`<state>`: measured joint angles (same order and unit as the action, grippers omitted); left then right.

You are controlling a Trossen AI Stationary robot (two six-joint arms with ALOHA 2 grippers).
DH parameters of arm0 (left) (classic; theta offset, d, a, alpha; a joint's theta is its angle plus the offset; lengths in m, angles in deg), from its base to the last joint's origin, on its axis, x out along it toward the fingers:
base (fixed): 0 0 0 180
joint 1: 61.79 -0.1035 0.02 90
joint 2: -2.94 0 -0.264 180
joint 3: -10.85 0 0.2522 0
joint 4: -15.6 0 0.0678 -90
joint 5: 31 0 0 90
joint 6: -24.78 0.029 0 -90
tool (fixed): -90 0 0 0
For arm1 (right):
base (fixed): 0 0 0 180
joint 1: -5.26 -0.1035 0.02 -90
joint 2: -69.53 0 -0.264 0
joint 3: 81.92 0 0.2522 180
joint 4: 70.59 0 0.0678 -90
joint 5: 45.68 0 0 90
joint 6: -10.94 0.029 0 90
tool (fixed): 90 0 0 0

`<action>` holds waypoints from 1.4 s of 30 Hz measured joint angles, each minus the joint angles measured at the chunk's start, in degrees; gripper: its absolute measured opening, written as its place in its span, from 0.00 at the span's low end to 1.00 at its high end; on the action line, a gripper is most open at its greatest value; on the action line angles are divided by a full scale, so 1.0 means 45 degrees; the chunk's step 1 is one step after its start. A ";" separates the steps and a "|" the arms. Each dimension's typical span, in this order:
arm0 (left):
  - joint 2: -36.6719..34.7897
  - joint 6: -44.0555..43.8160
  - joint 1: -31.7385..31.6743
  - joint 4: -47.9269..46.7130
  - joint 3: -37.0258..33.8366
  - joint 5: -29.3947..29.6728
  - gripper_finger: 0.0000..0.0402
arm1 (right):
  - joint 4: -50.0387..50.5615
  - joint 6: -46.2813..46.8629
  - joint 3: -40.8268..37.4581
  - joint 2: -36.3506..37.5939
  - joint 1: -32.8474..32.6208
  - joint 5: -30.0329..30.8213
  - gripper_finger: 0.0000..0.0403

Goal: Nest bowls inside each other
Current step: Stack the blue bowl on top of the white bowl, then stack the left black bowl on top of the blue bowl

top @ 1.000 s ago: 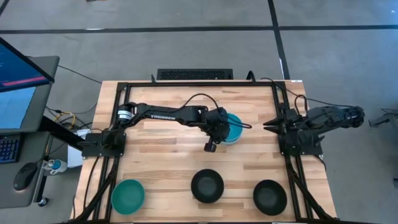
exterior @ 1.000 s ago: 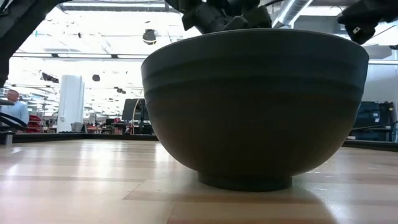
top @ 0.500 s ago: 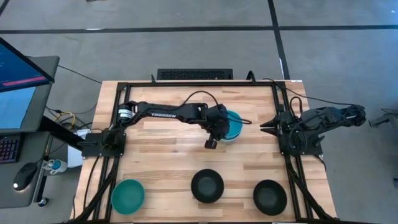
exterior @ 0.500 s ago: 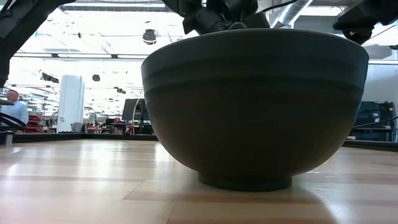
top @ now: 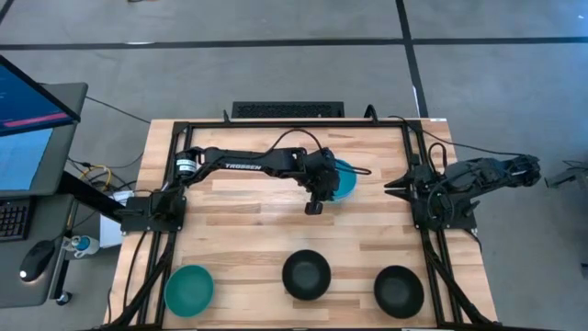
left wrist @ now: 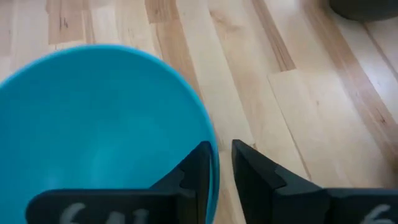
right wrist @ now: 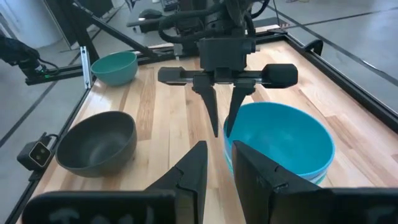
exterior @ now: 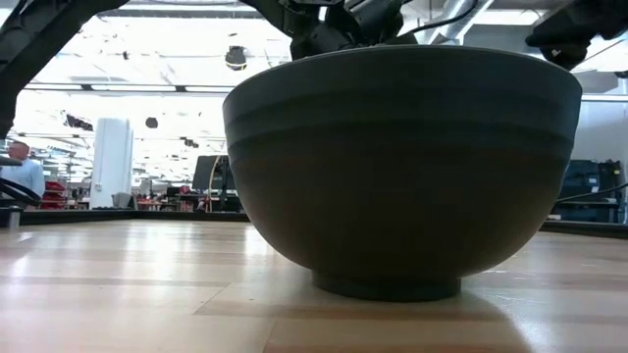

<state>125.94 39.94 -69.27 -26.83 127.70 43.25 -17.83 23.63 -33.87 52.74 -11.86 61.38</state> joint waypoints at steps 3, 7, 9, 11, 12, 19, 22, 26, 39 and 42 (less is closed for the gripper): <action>0.0000 -0.0158 0.0003 -0.0009 0.0000 0.0118 0.20 | -0.0003 0.0004 0.0000 0.0000 0.0000 0.0000 0.24; -0.0054 -0.1103 0.0001 -0.0154 0.0268 -0.0331 0.25 | -0.0001 0.0005 0.0000 0.0000 0.0000 0.0000 0.24; -0.0099 -0.1190 0.0057 -0.0399 0.0740 -0.0554 0.26 | 0.0002 0.0005 0.0000 0.0000 0.0000 0.0000 0.24; -0.0112 -0.0992 0.0162 -0.0996 0.1459 -0.0691 0.27 | -0.0003 0.0005 0.0000 0.0000 0.0000 0.0000 0.24; -0.0117 -0.0827 0.0224 -0.1303 0.1832 -0.0682 0.27 | -0.0002 0.0005 0.0000 0.0000 0.0000 0.0000 0.24; -0.0129 -0.0386 0.0607 -0.3621 0.4744 -0.0693 0.27 | 0.0002 0.0000 0.0000 -0.0024 0.0000 0.0000 0.24; -0.0155 -0.0484 0.0793 -0.4110 0.5629 -0.0694 0.27 | -0.0003 0.0000 0.0000 -0.0024 0.0000 0.0000 0.24; -0.0191 -0.0625 0.1007 -0.4925 0.6512 -0.0677 0.27 | -0.0007 0.0003 0.0004 -0.0126 0.0000 0.0007 0.24; -0.1356 -0.1276 0.1089 -0.8069 0.6810 0.0352 0.25 | -0.2615 0.0667 0.0005 -0.3050 -0.1008 -0.0393 0.24; -0.1539 -0.1474 0.1295 -0.8392 0.6805 0.0613 0.22 | -0.3802 0.1042 0.0010 -0.4173 -0.1446 -0.0398 0.24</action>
<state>119.02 33.30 -63.44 -64.59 158.32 46.01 -34.94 28.31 -33.83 33.96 -18.37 59.59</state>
